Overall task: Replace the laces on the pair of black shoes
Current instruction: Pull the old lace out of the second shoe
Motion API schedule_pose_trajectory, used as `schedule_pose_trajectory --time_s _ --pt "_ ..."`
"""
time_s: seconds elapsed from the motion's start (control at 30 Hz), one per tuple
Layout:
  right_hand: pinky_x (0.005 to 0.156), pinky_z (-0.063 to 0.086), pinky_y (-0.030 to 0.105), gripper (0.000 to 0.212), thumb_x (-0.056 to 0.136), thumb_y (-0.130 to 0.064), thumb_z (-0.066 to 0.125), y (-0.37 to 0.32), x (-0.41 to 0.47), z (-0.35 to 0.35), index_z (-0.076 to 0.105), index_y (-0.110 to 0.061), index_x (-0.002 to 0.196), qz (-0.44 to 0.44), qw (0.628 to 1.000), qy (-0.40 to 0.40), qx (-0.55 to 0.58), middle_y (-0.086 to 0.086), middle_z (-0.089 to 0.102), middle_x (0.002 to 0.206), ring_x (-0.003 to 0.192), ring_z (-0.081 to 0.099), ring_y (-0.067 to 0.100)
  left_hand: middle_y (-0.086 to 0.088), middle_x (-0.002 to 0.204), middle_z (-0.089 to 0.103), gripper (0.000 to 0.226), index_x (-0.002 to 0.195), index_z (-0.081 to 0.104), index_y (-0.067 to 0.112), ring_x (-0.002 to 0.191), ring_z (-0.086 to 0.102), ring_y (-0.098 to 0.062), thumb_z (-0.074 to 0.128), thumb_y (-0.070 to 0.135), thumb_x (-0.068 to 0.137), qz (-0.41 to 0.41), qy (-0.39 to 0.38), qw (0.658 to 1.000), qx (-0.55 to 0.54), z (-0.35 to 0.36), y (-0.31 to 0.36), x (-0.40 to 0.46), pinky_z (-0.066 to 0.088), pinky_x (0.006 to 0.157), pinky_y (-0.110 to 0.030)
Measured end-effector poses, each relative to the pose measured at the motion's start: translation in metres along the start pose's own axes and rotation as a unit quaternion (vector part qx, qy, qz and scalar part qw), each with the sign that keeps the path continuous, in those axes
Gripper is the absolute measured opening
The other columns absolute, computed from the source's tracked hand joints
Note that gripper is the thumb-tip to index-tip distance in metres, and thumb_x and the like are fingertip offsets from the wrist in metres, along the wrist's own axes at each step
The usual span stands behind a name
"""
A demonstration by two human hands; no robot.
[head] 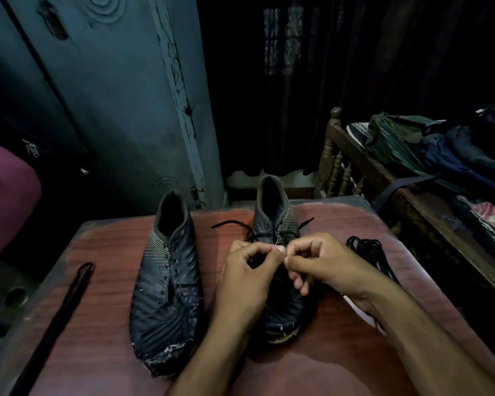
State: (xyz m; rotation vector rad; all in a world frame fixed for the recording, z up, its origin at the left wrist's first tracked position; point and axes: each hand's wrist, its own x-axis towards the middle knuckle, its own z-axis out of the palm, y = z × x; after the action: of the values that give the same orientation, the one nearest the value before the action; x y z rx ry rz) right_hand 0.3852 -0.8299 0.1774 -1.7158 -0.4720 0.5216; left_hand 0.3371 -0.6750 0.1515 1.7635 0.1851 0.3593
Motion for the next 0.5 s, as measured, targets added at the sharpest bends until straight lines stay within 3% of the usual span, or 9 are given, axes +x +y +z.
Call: schedule_pose_trajectory --time_s 0.1,0.2,0.33,0.5 --pt "0.051 0.054 0.026 0.022 0.096 0.0 0.058 -0.001 0.001 -0.001 0.07 -0.004 0.078 0.023 0.999 0.015 0.021 0.011 0.063 0.067 0.057 0.062 0.017 -0.001 0.098 0.065 0.006 0.082 0.08 0.022 0.088 0.06 0.001 0.078 0.021 0.088 0.0 0.001 1.0 -0.015 0.0 -0.001 -0.001 0.039 0.076 -0.007" --pt "0.042 0.052 0.027 0.027 0.099 -0.009 0.057 0.001 0.004 0.005 0.068 -0.004 0.076 0.049 0.993 0.07 0.08 0.012 0.058 0.063 0.048 0.058 0.02 -0.007 0.098 0.067 0.005 0.08 0.08 0.019 0.088 0.062 -0.003 0.081 0.015 0.084 0.001 -0.001 0.998 -0.057 0.0 -0.001 0.0 0.043 0.08 -0.013" --pt "0.037 0.045 0.024 0.033 0.1 -0.025 0.061 0.002 0.007 0.01 0.066 -0.009 0.072 0.053 0.987 0.11 0.101 0.005 0.054 0.055 0.04 0.051 0.018 0.001 0.091 0.06 0.01 0.077 0.08 0.03 0.09 0.06 -0.005 0.079 0.038 0.071 0.057 -0.023 0.997 -0.038 0.002 -0.002 -0.002 0.042 0.079 -0.015" --pt "0.039 0.041 0.023 0.038 0.1 -0.014 0.058 0.001 0.006 0.006 0.065 -0.015 0.063 0.055 0.99 0.099 0.084 0.004 0.052 0.052 0.043 0.048 0.016 0.014 0.086 0.054 0.018 0.071 0.078 0.039 0.093 0.057 -0.009 0.07 0.054 0.067 0.081 -0.034 0.996 0.008 0.004 0.0 -0.006 0.041 0.082 -0.019"
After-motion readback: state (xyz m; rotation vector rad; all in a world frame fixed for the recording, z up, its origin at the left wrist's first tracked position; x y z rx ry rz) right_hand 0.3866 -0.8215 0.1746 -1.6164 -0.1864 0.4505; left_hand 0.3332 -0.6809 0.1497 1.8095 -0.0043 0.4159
